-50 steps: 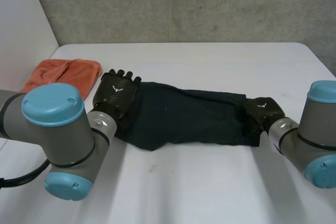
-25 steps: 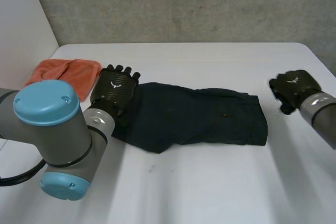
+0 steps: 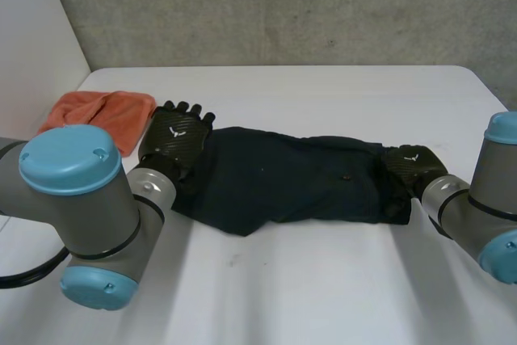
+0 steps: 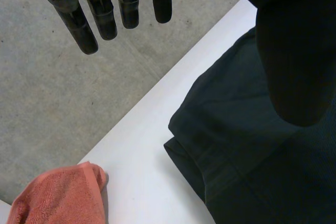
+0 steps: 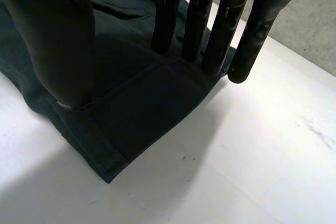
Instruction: Fold the laundry.
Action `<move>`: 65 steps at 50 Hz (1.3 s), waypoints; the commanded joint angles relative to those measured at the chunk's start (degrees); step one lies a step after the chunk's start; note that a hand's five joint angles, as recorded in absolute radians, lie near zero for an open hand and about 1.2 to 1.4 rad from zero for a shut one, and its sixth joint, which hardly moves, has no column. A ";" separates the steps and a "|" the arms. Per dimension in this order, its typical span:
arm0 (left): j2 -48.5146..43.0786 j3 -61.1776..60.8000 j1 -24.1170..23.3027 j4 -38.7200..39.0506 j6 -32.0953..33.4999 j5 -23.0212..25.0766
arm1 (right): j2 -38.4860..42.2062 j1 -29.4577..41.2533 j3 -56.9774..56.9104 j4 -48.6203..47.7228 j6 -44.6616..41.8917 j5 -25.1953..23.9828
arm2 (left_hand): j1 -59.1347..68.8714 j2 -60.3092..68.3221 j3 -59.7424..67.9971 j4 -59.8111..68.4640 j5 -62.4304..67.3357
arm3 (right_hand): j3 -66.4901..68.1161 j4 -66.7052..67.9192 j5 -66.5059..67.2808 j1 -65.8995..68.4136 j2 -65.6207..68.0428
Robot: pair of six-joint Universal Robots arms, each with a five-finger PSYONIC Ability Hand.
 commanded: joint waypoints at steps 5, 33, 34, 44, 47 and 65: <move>-0.07 0.07 0.29 0.00 0.09 0.01 | 3.80 0.12 -1.50 -1.36 -0.28 0.11 | -0.92 -1.43 -1.72 -1.38 -2.41 | 4.49 4.42 4.37 8.60 3.74; 0.20 0.16 0.65 0.00 0.09 0.01 | -4.54 -14.56 -1.14 2.49 -17.05 -0.07 | -0.92 -1.43 -1.72 -1.38 -2.41 | 46.66 46.58 46.54 50.77 45.90; 0.20 0.16 0.65 0.00 0.09 0.01 | -4.46 -14.39 -1.41 3.02 -17.15 -0.07 | -0.92 -1.43 -1.72 -1.38 -2.41 | 46.66 46.58 46.54 50.77 45.90; 0.20 0.07 0.65 0.00 0.00 0.01 | -7.61 -8.06 -3.52 3.99 -8.02 -2.88 | -0.92 -1.43 -1.72 -1.38 -2.41 | 46.66 46.58 46.54 50.77 45.90; 0.28 -0.01 0.65 0.00 0.00 -0.08 | -9.72 -5.52 -4.83 3.73 -7.22 -3.41 | -0.92 -1.43 -1.72 -1.38 -2.41 | 46.66 46.58 46.54 50.77 45.90; 0.64 -0.37 1.53 0.00 0.09 0.10 | -8.94 -2.25 -7.21 4.87 -7.13 -2.18 | -0.92 -1.43 -1.72 -1.38 -2.41 | 46.66 46.58 46.54 50.77 45.90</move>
